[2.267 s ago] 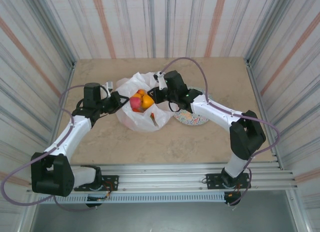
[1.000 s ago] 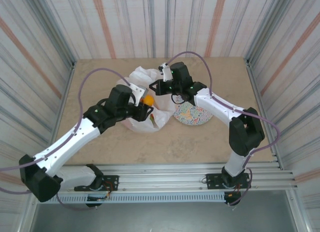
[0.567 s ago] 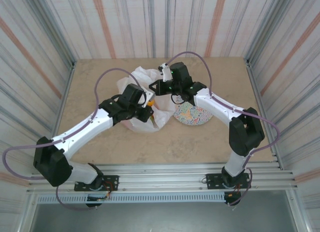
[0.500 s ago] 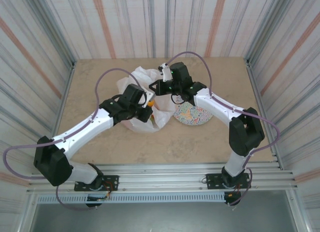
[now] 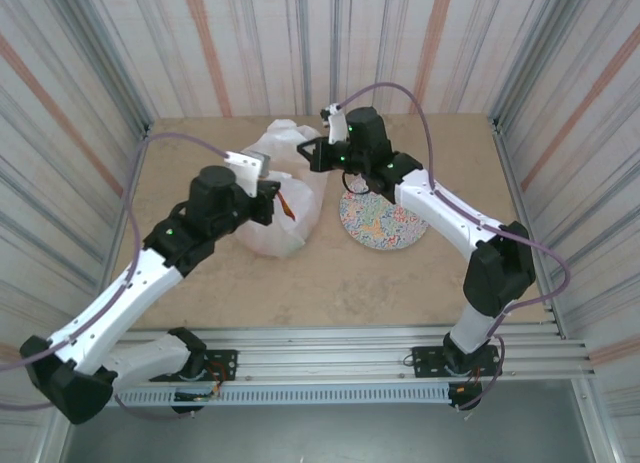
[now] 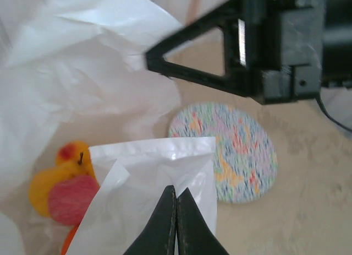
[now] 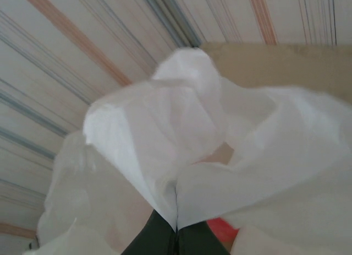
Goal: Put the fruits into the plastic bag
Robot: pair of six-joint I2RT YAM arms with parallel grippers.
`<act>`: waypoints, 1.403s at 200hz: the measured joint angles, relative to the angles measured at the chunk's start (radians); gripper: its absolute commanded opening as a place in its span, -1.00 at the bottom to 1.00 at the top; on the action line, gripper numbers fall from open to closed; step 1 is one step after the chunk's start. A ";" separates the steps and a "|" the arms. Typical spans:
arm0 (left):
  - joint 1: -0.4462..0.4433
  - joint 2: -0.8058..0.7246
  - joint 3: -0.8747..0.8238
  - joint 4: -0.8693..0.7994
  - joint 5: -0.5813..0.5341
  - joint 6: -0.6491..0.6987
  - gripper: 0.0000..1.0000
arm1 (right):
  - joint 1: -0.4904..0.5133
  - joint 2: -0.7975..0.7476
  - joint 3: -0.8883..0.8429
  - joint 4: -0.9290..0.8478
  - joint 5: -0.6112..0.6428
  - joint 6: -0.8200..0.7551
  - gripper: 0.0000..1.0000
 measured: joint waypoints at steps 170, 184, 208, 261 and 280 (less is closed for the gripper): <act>0.196 -0.028 -0.118 0.180 0.088 -0.183 -0.76 | -0.005 0.097 0.278 -0.071 0.000 -0.013 -0.77; 0.196 -0.040 -0.155 0.175 0.132 -0.185 -0.59 | -0.013 0.086 0.234 -0.089 0.005 -0.021 -0.47; 0.196 -0.088 -0.185 0.161 0.205 -0.194 -0.23 | -0.026 0.060 0.161 -0.139 0.021 -0.061 0.16; 0.196 -0.203 -0.160 0.108 0.317 -0.164 0.63 | -0.073 -0.224 -0.080 -0.222 0.090 -0.126 0.89; 0.197 -0.237 -0.141 0.076 0.314 -0.153 0.74 | -0.121 -0.377 -0.163 -0.231 0.132 -0.142 0.99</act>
